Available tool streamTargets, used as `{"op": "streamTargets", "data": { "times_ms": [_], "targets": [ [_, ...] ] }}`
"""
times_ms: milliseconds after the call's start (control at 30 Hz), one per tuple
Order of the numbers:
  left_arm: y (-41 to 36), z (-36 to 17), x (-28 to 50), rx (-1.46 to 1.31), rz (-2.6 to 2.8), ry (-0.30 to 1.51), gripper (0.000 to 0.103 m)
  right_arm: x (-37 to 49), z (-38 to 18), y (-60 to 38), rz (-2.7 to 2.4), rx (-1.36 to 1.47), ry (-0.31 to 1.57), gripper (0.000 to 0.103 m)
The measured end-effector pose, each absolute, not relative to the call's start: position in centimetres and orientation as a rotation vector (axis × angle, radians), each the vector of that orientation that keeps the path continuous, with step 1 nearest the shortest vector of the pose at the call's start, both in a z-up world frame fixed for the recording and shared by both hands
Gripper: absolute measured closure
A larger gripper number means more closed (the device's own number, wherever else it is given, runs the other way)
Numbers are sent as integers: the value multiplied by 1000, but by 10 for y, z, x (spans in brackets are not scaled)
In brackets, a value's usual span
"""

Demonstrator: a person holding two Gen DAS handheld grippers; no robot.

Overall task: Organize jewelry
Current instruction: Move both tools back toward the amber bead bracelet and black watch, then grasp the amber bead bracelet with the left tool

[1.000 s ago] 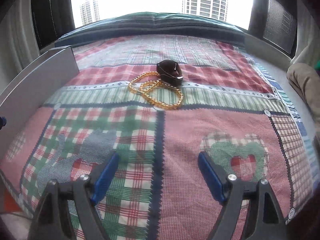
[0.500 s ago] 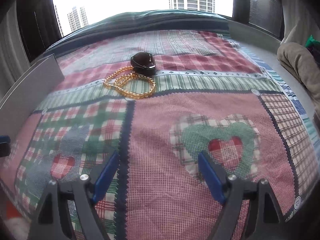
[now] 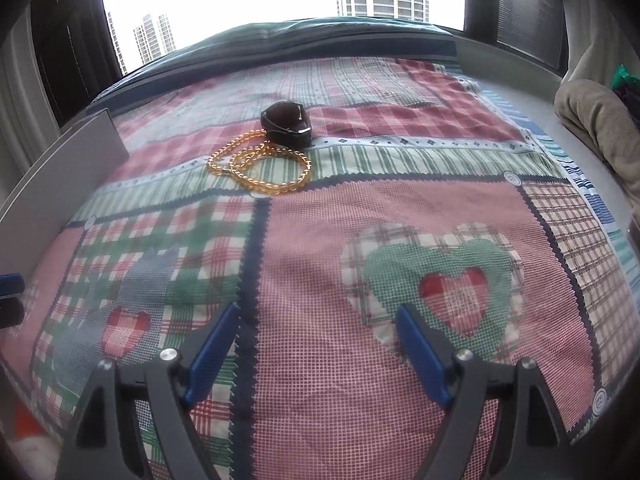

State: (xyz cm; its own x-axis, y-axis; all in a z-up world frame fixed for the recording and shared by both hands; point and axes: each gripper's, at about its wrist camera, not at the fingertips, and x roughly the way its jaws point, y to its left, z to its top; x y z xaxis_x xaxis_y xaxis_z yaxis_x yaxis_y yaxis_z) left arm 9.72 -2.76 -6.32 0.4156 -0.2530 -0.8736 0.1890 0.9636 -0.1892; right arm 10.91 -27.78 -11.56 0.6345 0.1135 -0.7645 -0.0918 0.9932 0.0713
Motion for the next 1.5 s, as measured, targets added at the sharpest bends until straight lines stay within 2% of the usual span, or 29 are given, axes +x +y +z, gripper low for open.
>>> {"op": "streamTargets", "data": {
  "times_ms": [200, 300, 800, 1067, 1200, 1400, 1467, 1500],
  "targets": [
    [-26, -64, 103, -92, -272, 1124, 19, 107, -110, -276, 118, 22, 860, 20],
    [-27, -67, 108, -117, -280, 1144, 26, 106, -106, -278, 116, 22, 847, 20],
    [-73, -63, 130, 23, -336, 1140, 26, 104, -104, -298, 82, 57, 825, 20],
    [-96, -50, 192, 67, -280, 1108, 26, 100, -106, -313, 55, 87, 819, 20],
    [-119, -68, 242, 54, -303, 1138, 26, 101, -106, -317, 49, 102, 821, 20],
    [-178, -111, 289, 259, -357, 1103, 27, 99, -101, -318, 51, 103, 813, 20],
    [-188, -125, 299, 308, -357, 1118, 39, 98, -99, -318, 52, 102, 810, 20],
    [-192, -126, 300, 337, -349, 1083, 40, 97, -97, -318, 53, 102, 808, 20]
  ]
}}
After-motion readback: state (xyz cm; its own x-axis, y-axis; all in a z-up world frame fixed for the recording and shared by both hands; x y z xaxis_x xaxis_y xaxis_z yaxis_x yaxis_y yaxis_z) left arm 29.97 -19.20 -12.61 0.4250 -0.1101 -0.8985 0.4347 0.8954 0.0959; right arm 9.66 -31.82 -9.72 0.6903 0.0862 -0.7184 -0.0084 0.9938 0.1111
